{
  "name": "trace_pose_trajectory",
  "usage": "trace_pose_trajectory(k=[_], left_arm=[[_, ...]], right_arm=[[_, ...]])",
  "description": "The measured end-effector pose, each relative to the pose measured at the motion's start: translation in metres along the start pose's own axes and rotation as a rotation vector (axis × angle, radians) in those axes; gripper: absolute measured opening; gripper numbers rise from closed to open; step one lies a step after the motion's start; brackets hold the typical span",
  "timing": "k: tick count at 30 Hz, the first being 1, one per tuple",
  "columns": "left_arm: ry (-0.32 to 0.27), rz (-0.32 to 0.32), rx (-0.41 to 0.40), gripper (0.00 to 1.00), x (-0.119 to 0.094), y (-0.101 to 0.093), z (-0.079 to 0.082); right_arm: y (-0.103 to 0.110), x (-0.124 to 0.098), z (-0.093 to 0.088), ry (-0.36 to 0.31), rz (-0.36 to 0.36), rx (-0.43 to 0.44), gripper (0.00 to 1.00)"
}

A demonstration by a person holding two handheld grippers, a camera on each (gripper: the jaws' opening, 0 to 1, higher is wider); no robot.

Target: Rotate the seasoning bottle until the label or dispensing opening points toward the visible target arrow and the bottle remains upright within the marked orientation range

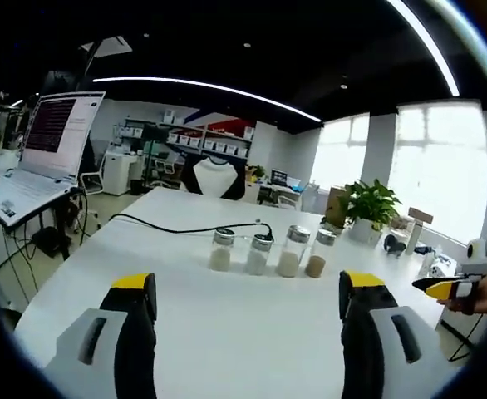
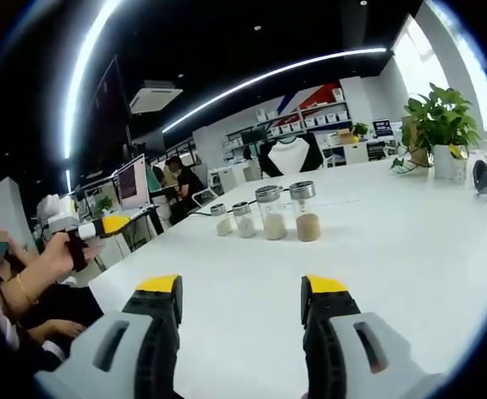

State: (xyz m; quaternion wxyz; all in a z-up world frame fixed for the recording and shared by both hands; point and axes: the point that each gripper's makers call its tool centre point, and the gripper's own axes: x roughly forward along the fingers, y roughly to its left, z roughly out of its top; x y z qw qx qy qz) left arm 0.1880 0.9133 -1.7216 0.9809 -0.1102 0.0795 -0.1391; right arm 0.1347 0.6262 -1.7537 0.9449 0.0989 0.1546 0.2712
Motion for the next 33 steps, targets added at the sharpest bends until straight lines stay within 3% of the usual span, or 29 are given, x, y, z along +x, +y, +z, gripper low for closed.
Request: trace_pose_trajectory(k=[3, 9, 14, 17, 26, 30, 32, 33], left_arm=[[-0.013, 0.010, 0.019, 1.00, 0.012, 0.005, 0.003], [0.045, 0.038, 0.090, 1.00, 0.039, 0.018, -0.001], [0.028, 0.023, 0.103, 1.00, 0.061, 0.019, 0.004], [-0.055, 0.016, 0.121, 0.96, 0.071, 0.015, 0.023], [-0.020, -0.012, 0.171, 0.93, 0.113, 0.017, 0.021], [-0.014, -0.013, 0.168, 0.86, 0.128, 0.020, 0.018], [-0.048, -0.009, 0.098, 0.80, 0.138, 0.021, 0.020], [-0.038, -0.012, 0.112, 0.79, 0.143, 0.022, 0.018]], right_arm=[[-0.002, 0.006, 0.002, -0.001, 0.000, 0.001, 0.56], [-0.008, 0.017, 0.004, 0.026, 0.007, -0.009, 0.56], [-0.017, 0.021, 0.012, 0.016, -0.003, -0.017, 0.56], [-0.021, 0.021, 0.015, 0.014, -0.010, -0.017, 0.56], [-0.029, 0.026, 0.010, 0.016, -0.020, 0.009, 0.56], [-0.032, 0.027, 0.008, 0.018, -0.022, 0.020, 0.56], [-0.036, 0.029, 0.005, 0.023, -0.028, 0.026, 0.56], [-0.038, 0.029, 0.004, 0.030, -0.029, 0.034, 0.56]])
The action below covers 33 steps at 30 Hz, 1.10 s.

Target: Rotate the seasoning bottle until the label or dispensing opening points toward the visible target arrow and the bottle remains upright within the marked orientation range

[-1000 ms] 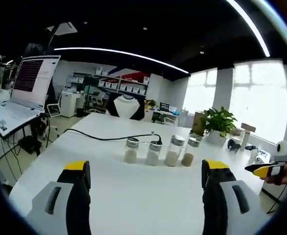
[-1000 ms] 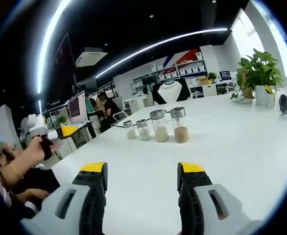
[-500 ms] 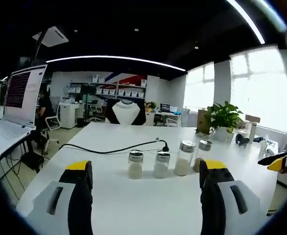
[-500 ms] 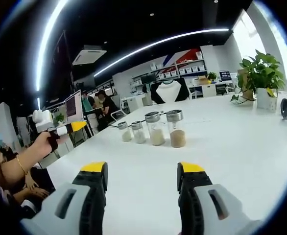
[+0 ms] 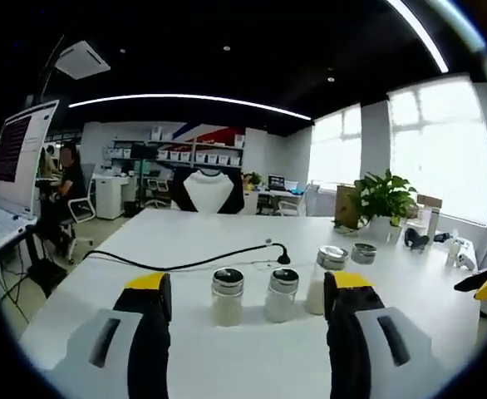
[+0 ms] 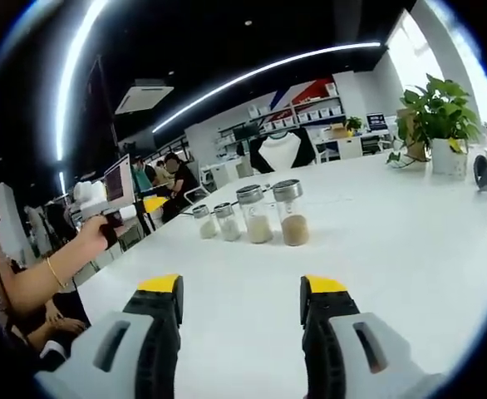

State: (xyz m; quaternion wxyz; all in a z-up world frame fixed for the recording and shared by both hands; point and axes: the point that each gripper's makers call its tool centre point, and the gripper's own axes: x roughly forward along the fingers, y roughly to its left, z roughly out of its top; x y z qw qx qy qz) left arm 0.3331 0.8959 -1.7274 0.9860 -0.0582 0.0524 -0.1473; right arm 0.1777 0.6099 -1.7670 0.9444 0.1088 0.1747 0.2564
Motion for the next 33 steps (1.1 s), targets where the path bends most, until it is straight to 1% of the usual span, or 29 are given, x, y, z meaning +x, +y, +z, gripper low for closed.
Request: trace_pose_trajectory(k=[2, 6, 8, 10, 11, 14, 15, 17, 19, 24, 26, 29, 32, 33], left_arm=[[0.001, 0.002, 0.000, 0.80, 0.008, 0.000, -0.002], [0.026, 0.015, -0.002, 0.80, 0.026, 0.006, -0.011], [0.028, 0.023, 0.003, 0.77, 0.034, 0.008, -0.014], [0.037, 0.047, 0.018, 0.73, 0.041, 0.014, -0.017], [0.030, 0.067, 0.037, 0.72, 0.046, 0.018, -0.019], [0.049, 0.062, 0.038, 0.72, 0.054, 0.020, -0.024], [0.052, 0.062, 0.041, 0.72, 0.058, 0.021, -0.026], [0.056, 0.062, 0.048, 0.71, 0.063, 0.022, -0.028], [0.074, 0.055, 0.060, 0.70, 0.067, 0.021, -0.032], [0.085, 0.039, 0.057, 0.61, 0.078, 0.022, -0.040], [0.087, 0.039, 0.065, 0.60, 0.083, 0.023, -0.041], [0.083, 0.040, 0.079, 0.56, 0.090, 0.025, -0.042], [0.087, 0.041, 0.082, 0.47, 0.099, 0.029, -0.048], [0.097, 0.043, 0.065, 0.47, 0.102, 0.031, -0.052]], right_arm=[[-0.004, 0.000, 0.001, -0.006, -0.006, 0.003, 0.56], [-0.009, 0.002, 0.005, -0.015, -0.020, 0.008, 0.56], [-0.010, 0.002, 0.007, -0.022, -0.026, 0.009, 0.55], [-0.013, 0.002, 0.009, -0.031, -0.032, 0.015, 0.55], [-0.013, 0.002, 0.010, -0.033, -0.033, 0.017, 0.55], [-0.016, 0.005, 0.006, -0.025, -0.037, 0.013, 0.55], [-0.019, 0.006, 0.001, -0.002, -0.043, 0.018, 0.55], [-0.020, 0.006, 0.000, 0.001, -0.045, 0.018, 0.55], [-0.020, 0.006, 0.000, 0.000, -0.047, 0.024, 0.55], [-0.020, 0.007, 0.000, 0.003, -0.049, 0.018, 0.55], [-0.025, 0.007, 0.002, -0.009, -0.080, 0.021, 0.56], [-0.025, 0.006, 0.001, -0.008, -0.071, 0.027, 0.56], [-0.025, 0.005, 0.001, -0.005, -0.071, 0.022, 0.56], [-0.026, 0.004, 0.001, -0.003, -0.073, 0.021, 0.56]])
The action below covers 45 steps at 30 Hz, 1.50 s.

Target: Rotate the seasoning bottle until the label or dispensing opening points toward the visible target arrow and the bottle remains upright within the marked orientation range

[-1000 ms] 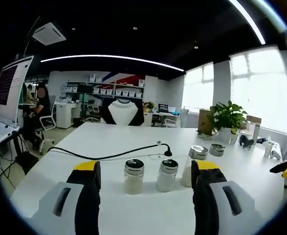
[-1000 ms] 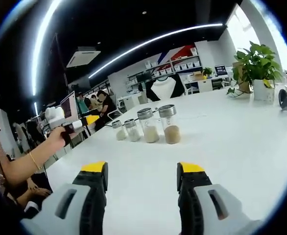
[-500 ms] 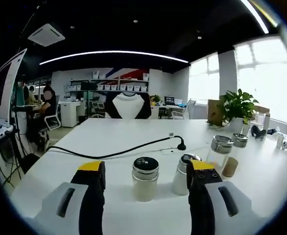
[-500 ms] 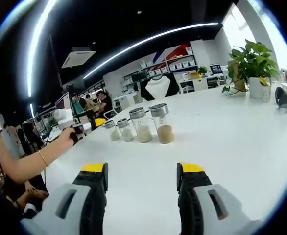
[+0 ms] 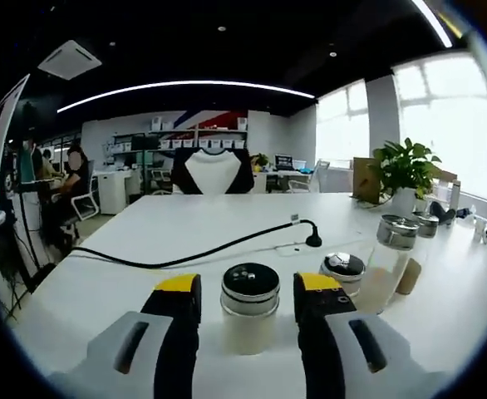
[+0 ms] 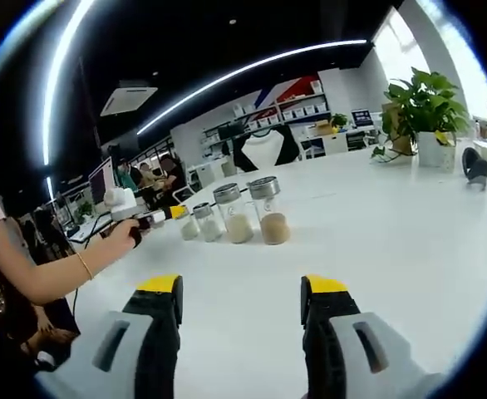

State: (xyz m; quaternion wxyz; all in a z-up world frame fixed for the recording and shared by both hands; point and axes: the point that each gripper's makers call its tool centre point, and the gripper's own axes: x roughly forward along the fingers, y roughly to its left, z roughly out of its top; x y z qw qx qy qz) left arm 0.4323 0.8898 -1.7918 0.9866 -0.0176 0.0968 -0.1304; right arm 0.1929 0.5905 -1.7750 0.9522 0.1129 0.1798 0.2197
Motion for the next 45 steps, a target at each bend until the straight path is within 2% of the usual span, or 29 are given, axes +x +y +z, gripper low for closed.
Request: trace_pose_trajectory(k=[2, 6, 9, 12, 14, 17, 18, 20, 29, 32, 38, 45], left_arm=[[-0.009, -0.001, 0.001, 0.47, 0.003, 0.000, 0.000], [0.018, -0.009, 0.028, 0.47, 0.010, -0.002, -0.004], [-0.002, -0.012, 0.029, 0.49, 0.010, -0.003, -0.001], [-0.005, -0.009, 0.046, 0.48, 0.013, -0.003, -0.002], [0.001, -0.023, 0.022, 0.46, 0.017, -0.002, -0.006], [0.020, -0.029, -0.003, 0.37, 0.019, 0.001, -0.016], [0.007, -0.039, -0.015, 0.36, 0.020, 0.000, -0.014], [0.019, -0.041, 0.005, 0.36, 0.023, 0.001, -0.014], [0.051, -0.020, -0.014, 0.36, 0.022, 0.005, -0.013], [0.057, -0.015, 0.007, 0.35, 0.021, 0.005, -0.013], [0.033, -0.024, -0.006, 0.35, 0.013, 0.001, -0.001], [0.022, -0.011, 0.017, 0.35, -0.002, 0.003, 0.013]], right_arm=[[-0.002, 0.000, 0.000, -0.003, -0.008, 0.006, 0.56], [-0.006, -0.001, 0.000, -0.004, -0.021, 0.006, 0.57], [-0.005, 0.000, 0.000, -0.003, -0.018, 0.002, 0.57], [-0.004, -0.001, 0.001, -0.005, -0.015, 0.008, 0.57], [-0.004, -0.002, 0.003, -0.019, -0.015, 0.010, 0.57], [-0.004, -0.004, 0.005, -0.028, -0.016, 0.017, 0.57], [-0.004, -0.004, 0.005, -0.029, -0.018, 0.018, 0.57], [-0.004, -0.005, 0.006, -0.032, -0.020, 0.020, 0.57], [0.000, -0.009, 0.006, -0.033, -0.013, 0.020, 0.57], [0.000, -0.010, 0.005, -0.035, -0.015, 0.021, 0.57], [0.002, -0.011, 0.005, -0.033, -0.009, 0.022, 0.57], [0.008, -0.015, 0.009, -0.051, 0.004, 0.013, 0.57]])
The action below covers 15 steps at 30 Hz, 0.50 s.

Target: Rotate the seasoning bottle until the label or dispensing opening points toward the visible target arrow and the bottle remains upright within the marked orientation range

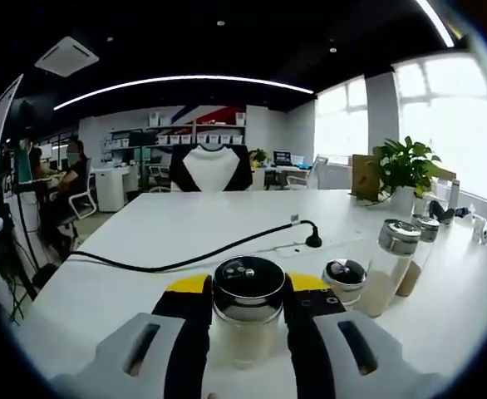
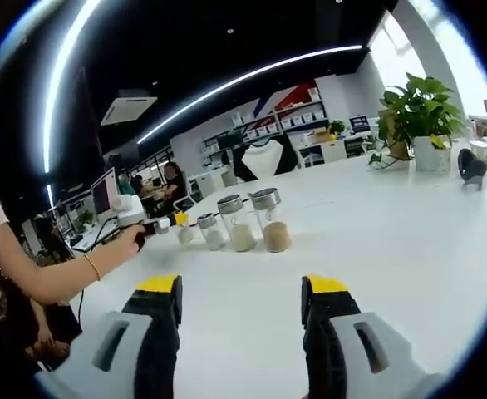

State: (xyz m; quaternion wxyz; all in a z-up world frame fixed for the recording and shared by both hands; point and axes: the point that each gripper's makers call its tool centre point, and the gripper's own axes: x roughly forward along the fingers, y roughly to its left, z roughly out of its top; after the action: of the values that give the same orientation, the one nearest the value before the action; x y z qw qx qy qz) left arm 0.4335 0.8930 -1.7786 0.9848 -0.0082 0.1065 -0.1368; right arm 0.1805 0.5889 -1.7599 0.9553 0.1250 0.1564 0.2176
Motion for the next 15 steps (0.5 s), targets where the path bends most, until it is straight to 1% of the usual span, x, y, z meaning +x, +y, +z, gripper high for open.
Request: trace_pose_trajectory(k=[8, 10, 12, 15], left_arm=[[-0.005, 0.001, 0.018, 0.35, -0.018, -0.002, 0.011], [-0.026, -0.008, 0.002, 0.35, -0.023, -0.004, 0.016], [-0.022, -0.013, -0.001, 0.35, -0.027, -0.007, 0.017], [-0.012, -0.010, 0.016, 0.35, -0.035, -0.010, 0.017]], right_arm=[[0.011, -0.009, 0.000, -0.012, 0.020, -0.010, 0.56], [0.014, -0.013, -0.002, -0.011, 0.025, -0.012, 0.56], [0.016, -0.015, -0.005, -0.007, 0.027, -0.010, 0.55], [0.019, -0.019, -0.006, -0.007, 0.029, -0.011, 0.55]])
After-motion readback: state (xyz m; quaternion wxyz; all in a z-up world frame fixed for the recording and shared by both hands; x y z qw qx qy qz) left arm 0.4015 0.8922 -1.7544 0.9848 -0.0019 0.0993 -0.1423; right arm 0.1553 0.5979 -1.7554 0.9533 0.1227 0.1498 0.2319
